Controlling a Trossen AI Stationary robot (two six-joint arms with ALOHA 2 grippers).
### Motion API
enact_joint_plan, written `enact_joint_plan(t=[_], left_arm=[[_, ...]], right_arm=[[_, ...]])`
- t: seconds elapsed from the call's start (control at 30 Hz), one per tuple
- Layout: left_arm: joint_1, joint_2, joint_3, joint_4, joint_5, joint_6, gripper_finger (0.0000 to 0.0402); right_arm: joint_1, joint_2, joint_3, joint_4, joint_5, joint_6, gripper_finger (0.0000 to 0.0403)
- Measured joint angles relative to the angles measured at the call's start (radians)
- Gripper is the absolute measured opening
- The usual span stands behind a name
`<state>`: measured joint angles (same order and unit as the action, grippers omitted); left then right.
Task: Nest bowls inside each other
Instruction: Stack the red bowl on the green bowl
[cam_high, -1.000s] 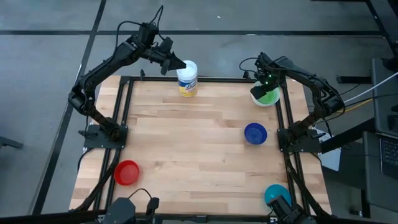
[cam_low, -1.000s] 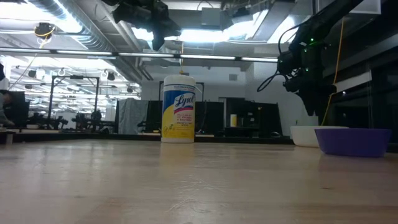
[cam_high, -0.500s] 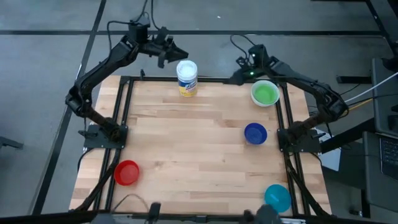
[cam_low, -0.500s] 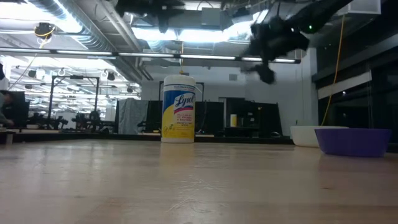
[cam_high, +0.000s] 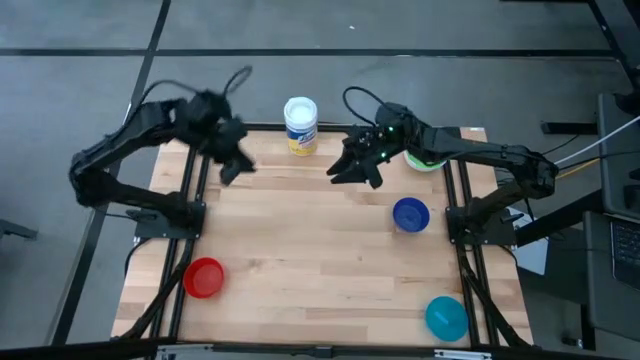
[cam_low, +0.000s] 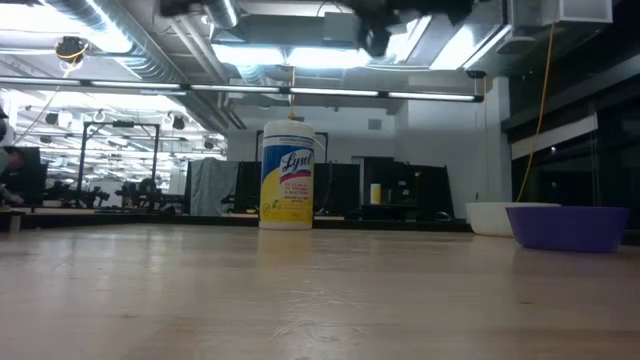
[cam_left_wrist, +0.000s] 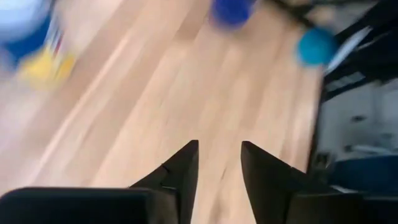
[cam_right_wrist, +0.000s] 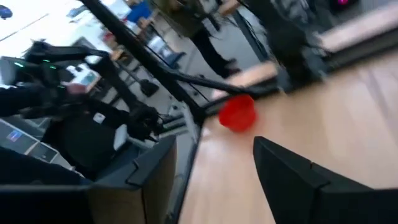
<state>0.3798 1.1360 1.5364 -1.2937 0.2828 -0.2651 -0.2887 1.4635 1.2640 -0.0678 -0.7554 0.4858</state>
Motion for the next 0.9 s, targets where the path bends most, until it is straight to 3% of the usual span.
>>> enact_joint_plan(t=[0.2, 0.33, 0.47, 0.63, 0.9], left_arm=[[-0.312, -0.051, -0.012, -0.278, -0.232, -0.357, 0.0136], [-0.516, -0.068, -0.121, -0.249, -0.273, -0.565, 0.0134], [-0.673, -0.056, -0.263, -0.221, -0.254, -0.681, 0.0136], [-0.832, -0.051, -0.430, -0.059, -0.158, -0.781, 0.0141], [-0.999, -0.052, -0.553, -0.006, -0.133, -0.895, 0.0163]], right_arm=[[0.071, -0.002, 0.066, 0.038, 0.043, 0.000, 0.0226], [0.109, -0.002, 0.090, 0.039, 0.065, -0.016, 0.0221], [0.134, -0.002, 0.098, 0.038, 0.069, -0.021, 0.0212], [0.156, -0.002, 0.099, 0.038, 0.068, 0.005, 0.0208], [0.175, -0.002, 0.099, 0.055, 0.069, 0.053, 0.0217]])
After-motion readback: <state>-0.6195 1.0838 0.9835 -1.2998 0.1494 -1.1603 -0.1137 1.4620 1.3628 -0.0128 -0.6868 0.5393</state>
